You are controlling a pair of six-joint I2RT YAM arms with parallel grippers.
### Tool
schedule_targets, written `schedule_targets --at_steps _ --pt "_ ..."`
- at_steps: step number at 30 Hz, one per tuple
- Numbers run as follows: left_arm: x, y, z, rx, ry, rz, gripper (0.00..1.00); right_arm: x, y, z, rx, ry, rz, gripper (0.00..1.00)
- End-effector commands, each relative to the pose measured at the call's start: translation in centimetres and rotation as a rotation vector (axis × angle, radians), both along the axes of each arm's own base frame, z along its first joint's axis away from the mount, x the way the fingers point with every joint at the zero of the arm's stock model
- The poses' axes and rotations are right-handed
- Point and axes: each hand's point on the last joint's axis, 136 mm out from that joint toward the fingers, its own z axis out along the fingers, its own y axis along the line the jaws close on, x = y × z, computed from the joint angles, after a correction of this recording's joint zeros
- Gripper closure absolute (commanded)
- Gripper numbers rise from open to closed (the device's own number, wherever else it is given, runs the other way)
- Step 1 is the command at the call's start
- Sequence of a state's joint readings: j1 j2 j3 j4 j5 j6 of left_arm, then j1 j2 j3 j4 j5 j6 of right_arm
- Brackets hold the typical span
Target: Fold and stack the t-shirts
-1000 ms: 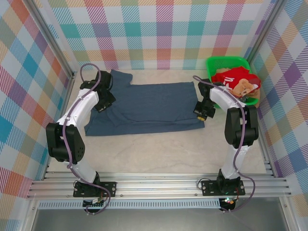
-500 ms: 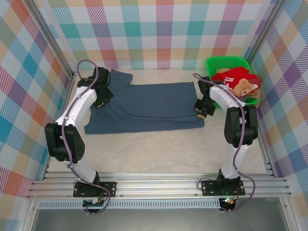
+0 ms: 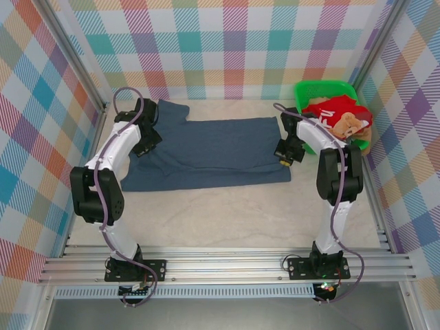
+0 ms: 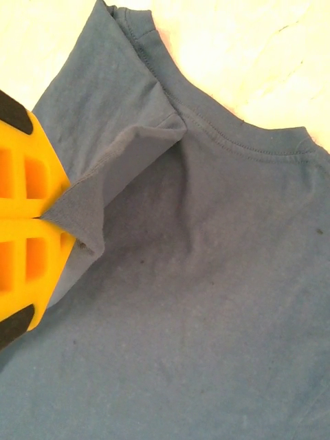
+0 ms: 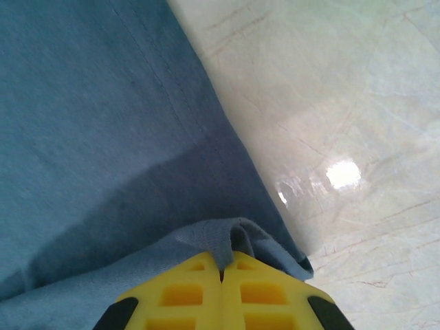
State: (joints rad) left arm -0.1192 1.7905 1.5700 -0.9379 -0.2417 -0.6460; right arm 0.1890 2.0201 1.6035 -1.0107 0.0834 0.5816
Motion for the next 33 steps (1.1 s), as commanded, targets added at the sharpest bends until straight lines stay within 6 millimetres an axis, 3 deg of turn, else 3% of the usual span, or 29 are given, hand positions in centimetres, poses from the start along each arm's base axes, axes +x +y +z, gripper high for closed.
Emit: schedule_targets --at_steps 1,6,12,15,21,27,28,29,31,32,33 --pt "0.8 0.9 -0.3 0.021 0.003 0.012 1.00 0.4 -0.6 -0.1 -0.017 0.012 0.007 1.00" --pt "1.6 1.4 -1.1 0.015 0.004 0.032 1.00 1.2 -0.6 -0.6 -0.031 0.016 0.006 1.00" --pt "3.2 1.4 -2.7 -0.038 0.013 0.049 1.00 3.4 -0.2 0.2 -0.013 -0.055 0.042 0.67" --pt "4.8 1.0 -3.5 -0.076 0.005 0.034 1.00 4.1 0.0 1.8 -0.008 -0.102 0.059 0.60" --pt "9.4 -1.0 -3.9 -0.152 -0.048 -0.058 1.00 3.4 -0.2 3.4 -0.012 -0.118 0.055 0.59" --pt "11.0 -1.4 -5.3 -0.160 -0.043 -0.095 0.99 1.7 0.6 4.3 0.028 -0.129 0.048 0.59" --pt "11.1 -1.3 -5.5 -0.156 -0.039 -0.094 0.97 1.4 0.9 4.4 0.038 -0.130 0.051 0.59" --pt "11.1 -1.3 -5.7 -0.152 -0.035 -0.093 0.87 1.0 1.1 4.4 0.047 -0.127 0.053 0.60" --pt "11.1 -1.3 -5.9 -0.151 -0.025 -0.091 0.54 0.3 1.7 4.5 0.073 -0.134 0.066 0.61" --pt "11.0 -1.2 -5.6 -0.145 -0.024 -0.083 0.45 0.0 2.0 4.7 0.089 -0.141 0.072 0.62" --pt "10.8 -1.2 -5.2 -0.134 -0.028 -0.082 0.42 -0.3 2.2 4.8 0.097 -0.144 0.075 0.62"
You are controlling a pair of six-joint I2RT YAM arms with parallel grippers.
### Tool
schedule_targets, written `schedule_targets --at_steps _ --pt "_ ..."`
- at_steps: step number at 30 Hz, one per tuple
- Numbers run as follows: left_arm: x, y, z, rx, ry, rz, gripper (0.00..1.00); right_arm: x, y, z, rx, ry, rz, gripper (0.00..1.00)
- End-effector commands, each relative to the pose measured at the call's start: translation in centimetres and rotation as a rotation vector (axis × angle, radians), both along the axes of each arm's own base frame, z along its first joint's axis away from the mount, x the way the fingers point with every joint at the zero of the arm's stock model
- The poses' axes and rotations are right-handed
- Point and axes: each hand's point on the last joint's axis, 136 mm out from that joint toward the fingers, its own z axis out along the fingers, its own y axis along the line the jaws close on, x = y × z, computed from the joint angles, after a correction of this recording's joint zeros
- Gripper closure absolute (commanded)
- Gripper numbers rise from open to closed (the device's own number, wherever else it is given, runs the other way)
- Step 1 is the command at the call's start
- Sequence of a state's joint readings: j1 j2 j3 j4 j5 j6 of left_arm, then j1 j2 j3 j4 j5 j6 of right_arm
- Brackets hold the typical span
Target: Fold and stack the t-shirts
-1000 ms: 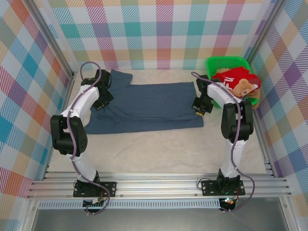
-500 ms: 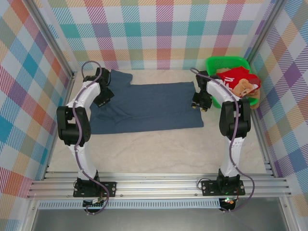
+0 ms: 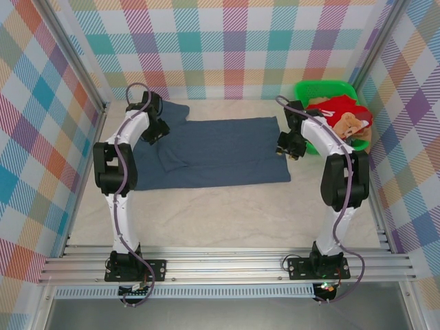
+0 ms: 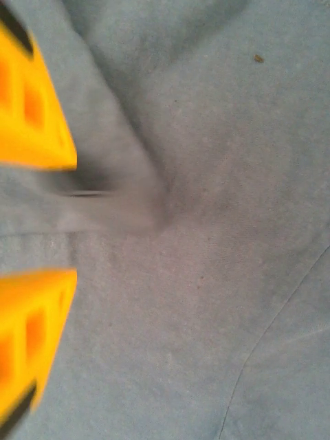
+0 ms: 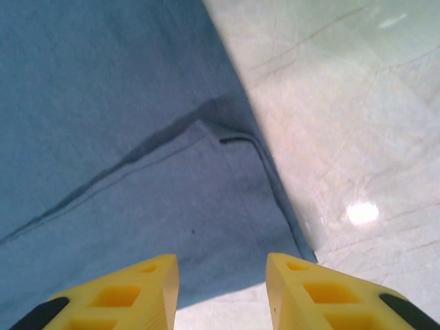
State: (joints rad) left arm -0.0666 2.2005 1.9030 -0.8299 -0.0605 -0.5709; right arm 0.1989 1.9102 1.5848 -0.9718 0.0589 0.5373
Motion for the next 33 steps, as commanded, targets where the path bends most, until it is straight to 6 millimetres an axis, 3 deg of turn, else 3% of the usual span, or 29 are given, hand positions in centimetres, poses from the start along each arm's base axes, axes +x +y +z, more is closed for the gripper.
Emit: schedule_targets --at_steps 1,4,8,12,16,22,27,33 --pt "0.2 0.4 2.2 0.024 -0.031 -0.003 0.41 -1.4 1.5 1.3 0.061 -0.025 0.029 0.62" --pt "-1.9 -0.1 4.3 0.015 -0.060 0.012 0.42 -2.5 2.2 2.0 0.097 -0.042 0.054 0.62" --pt "-7.8 -1.3 1.7 -0.113 0.036 0.058 0.48 -4.1 4.5 3.1 0.221 -0.065 0.118 0.61" --pt "-10.8 -3.6 -1.7 -0.285 0.092 0.107 0.50 -5.0 8.9 4.9 0.461 -0.146 0.239 0.60" --pt "-10.8 -4.2 -2.8 -0.335 0.077 0.137 0.52 -5.9 11.8 6.9 0.631 -0.238 0.314 0.57" --pt "-11.5 -3.7 -4.7 -0.294 0.129 0.145 0.61 -5.9 12.2 7.6 0.659 -0.251 0.302 0.57" --pt "-10.6 -4.1 -4.9 -0.304 0.107 0.134 0.78 -5.9 12.1 7.7 0.650 -0.245 0.302 0.57" --pt "-9.8 -4.6 -3.7 -0.307 0.077 0.113 1.00 -6.1 11.6 6.9 0.622 -0.226 0.279 0.57"
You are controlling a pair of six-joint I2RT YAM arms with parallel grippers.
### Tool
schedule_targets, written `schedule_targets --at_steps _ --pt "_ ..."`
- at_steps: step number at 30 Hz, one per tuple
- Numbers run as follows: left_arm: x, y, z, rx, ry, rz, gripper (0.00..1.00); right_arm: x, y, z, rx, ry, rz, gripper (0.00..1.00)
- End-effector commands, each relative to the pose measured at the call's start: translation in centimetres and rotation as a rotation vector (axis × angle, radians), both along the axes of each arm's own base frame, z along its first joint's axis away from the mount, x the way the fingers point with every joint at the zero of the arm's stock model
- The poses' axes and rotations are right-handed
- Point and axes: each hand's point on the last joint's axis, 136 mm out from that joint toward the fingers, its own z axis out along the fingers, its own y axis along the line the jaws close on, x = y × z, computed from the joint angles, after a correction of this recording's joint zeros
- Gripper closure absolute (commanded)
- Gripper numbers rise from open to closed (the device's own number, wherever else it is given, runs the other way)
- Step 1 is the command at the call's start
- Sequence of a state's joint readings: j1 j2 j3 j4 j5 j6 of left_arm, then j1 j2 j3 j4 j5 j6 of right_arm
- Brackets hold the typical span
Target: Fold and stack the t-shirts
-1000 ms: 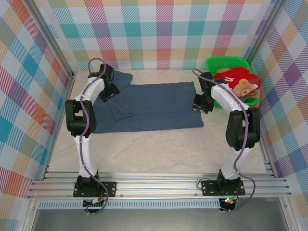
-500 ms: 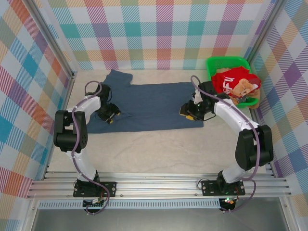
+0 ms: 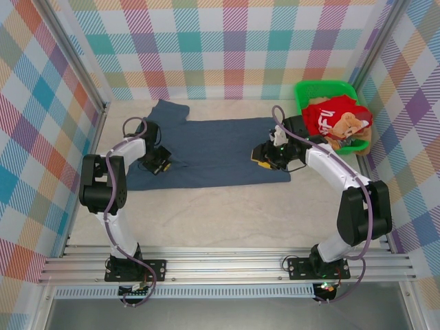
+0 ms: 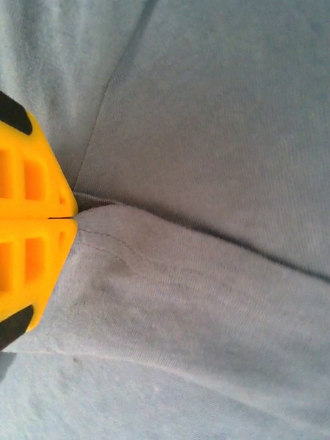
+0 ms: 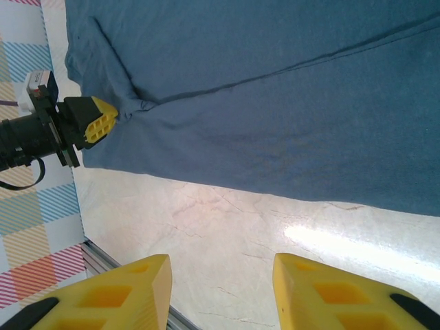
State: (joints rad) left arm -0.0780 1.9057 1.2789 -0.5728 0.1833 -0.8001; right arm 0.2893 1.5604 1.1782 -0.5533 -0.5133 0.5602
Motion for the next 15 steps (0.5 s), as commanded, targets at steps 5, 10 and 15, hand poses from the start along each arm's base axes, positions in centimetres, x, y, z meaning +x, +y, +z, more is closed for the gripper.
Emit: schedule_targets --at_steps 5,10,15 --pt "2.1 -1.7 2.7 0.023 -0.058 -0.064 1.00 0.0 -0.4 0.8 -0.013 -0.016 -0.020 0.59" --pt "3.8 -3.3 3.4 0.080 -0.069 -0.141 1.00 0.2 -1.0 0.5 -0.049 -0.005 -0.052 0.61" --pt "6.2 -4.6 4.1 0.125 -0.095 -0.196 1.00 0.4 -1.4 0.3 -0.069 0.009 -0.077 0.62"
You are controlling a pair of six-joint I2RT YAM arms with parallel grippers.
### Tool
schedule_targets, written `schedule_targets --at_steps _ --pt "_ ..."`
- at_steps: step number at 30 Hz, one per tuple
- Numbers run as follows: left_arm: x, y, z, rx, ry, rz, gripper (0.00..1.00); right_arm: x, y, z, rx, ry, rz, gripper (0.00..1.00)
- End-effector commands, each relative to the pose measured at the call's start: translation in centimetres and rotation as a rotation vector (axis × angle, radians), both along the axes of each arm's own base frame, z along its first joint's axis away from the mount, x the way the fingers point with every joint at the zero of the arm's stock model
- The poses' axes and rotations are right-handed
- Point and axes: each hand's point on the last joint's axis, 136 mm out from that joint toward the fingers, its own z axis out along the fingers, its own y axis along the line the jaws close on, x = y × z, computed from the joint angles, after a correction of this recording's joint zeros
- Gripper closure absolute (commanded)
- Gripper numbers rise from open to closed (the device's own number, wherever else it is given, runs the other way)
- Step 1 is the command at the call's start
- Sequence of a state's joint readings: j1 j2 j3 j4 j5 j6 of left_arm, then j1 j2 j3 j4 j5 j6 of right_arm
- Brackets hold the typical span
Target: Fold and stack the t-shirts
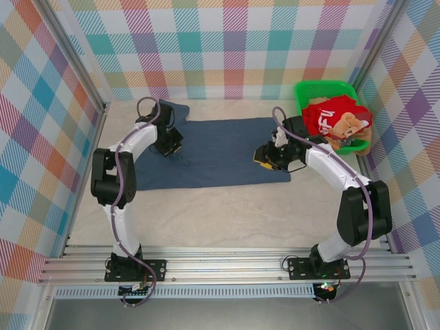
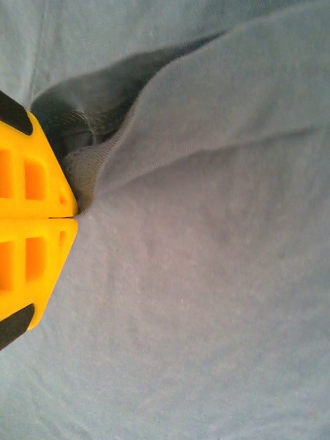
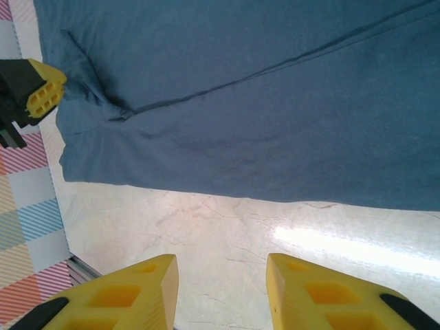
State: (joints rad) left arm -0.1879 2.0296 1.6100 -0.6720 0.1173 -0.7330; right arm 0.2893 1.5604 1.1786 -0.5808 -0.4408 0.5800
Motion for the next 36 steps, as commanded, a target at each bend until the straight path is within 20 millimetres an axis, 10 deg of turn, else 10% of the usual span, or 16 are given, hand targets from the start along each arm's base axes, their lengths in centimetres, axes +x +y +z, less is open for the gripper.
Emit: schedule_targets --at_steps 1,15,19,23,28,36 --pt "0.6 -0.1 -0.3 0.073 0.026 -0.050 1.00 0.2 -0.4 1.2 -0.008 -0.009 -0.028 0.62" --pt "4.2 -5.5 -2.4 0.167 0.027 -0.343 1.00 -0.6 -0.9 0.0 -0.024 0.051 -0.040 0.62" --pt "3.8 -6.4 -1.9 0.215 0.006 -0.415 0.57 -0.7 -0.9 -0.3 -0.025 0.065 -0.041 0.62" --pt "3.6 -5.6 1.3 0.279 -0.049 -0.373 0.42 -0.5 -0.9 -0.6 -0.032 0.069 -0.038 0.62" --pt "1.6 -1.3 4.3 0.248 -0.050 -0.166 0.44 0.2 -2.0 -1.8 -0.083 0.071 -0.082 0.67" --pt "0.2 -0.4 0.2 -0.042 0.035 -0.024 0.79 3.3 -1.9 -4.3 -0.086 0.109 -0.138 0.74"
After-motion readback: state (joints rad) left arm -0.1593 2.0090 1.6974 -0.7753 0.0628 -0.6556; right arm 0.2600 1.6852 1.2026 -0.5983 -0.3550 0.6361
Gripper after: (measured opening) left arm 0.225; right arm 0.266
